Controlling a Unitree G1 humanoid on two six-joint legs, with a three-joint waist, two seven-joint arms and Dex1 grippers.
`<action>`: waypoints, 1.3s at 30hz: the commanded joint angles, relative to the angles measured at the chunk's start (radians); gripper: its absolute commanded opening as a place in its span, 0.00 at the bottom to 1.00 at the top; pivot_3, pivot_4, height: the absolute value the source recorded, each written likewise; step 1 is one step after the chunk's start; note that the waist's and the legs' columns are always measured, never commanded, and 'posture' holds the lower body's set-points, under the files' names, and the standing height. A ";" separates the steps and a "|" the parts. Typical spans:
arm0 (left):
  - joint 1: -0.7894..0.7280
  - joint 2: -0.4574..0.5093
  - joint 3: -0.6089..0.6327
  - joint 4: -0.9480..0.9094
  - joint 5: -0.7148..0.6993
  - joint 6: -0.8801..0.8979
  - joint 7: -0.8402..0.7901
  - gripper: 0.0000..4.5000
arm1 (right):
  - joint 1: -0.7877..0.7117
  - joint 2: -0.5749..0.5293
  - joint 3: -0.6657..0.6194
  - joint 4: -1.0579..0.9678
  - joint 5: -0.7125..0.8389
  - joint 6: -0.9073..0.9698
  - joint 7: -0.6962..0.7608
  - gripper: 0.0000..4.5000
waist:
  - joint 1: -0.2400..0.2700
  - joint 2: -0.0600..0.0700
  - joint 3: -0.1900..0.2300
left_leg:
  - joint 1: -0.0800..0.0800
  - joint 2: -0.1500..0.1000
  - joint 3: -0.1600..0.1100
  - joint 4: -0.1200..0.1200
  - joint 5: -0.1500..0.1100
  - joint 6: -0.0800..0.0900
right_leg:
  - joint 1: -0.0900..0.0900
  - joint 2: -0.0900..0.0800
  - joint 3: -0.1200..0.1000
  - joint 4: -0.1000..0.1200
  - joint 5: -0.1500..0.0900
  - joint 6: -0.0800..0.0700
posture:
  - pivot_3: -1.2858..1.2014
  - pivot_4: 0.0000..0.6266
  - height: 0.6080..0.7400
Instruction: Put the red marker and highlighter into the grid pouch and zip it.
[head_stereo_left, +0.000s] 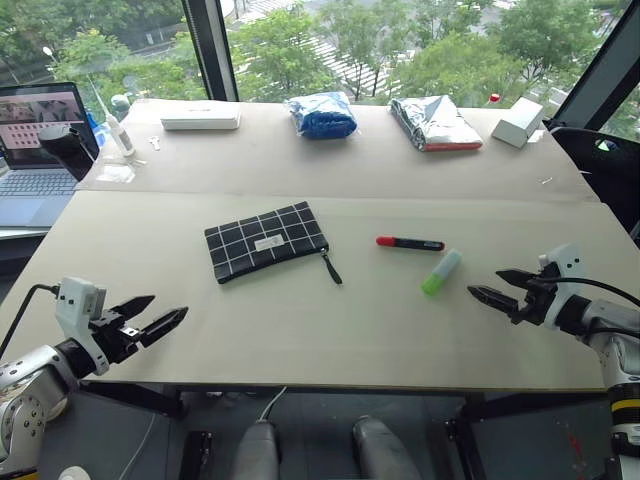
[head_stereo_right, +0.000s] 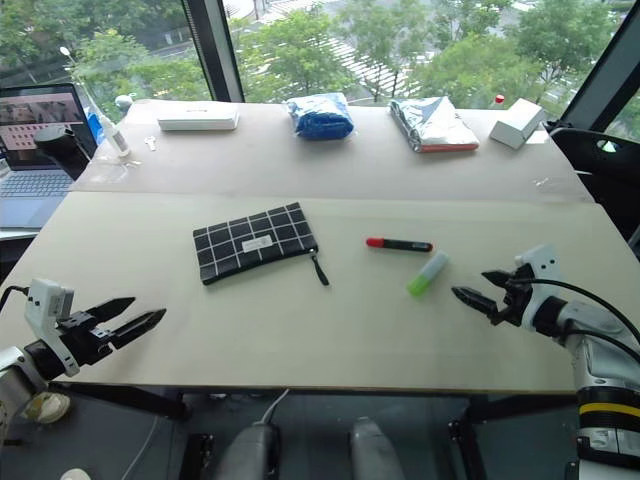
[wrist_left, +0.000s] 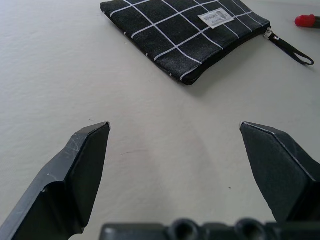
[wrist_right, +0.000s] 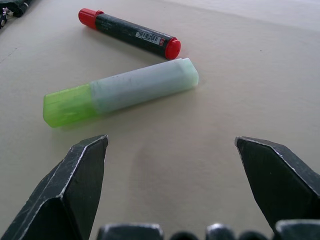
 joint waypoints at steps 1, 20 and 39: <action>-0.047 0.018 -0.014 0.067 0.005 -0.054 -0.059 1.00 | -0.008 0.004 -0.029 -0.027 0.012 -0.019 -0.014 1.00 | 0.000 0.000 0.000 | 0.000 0.000 0.000 0.000 0.000 0.000 | 0.000 0.000 0.000 0.000 0.000 0.000 | 0.52 0.24 1.00; -0.301 0.114 -0.309 0.526 0.467 -0.925 -0.284 1.00 | -0.129 0.142 0.032 -0.285 0.165 0.150 -0.048 0.01 | -0.004 0.000 0.000 | 0.000 0.000 0.000 -0.001 0.000 0.000 | 0.000 0.000 0.000 0.001 0.004 -0.007 | 0.52 0.24 1.00; -0.561 0.111 -0.451 0.925 0.679 -1.318 -0.107 1.00 | -0.551 0.588 0.461 0.073 -0.294 0.023 -0.412 0.01 | 0.013 0.000 0.000 | -0.002 0.001 -0.001 0.000 0.000 0.000 | -0.004 0.000 -0.006 0.007 0.004 -0.008 | 0.52 0.24 1.00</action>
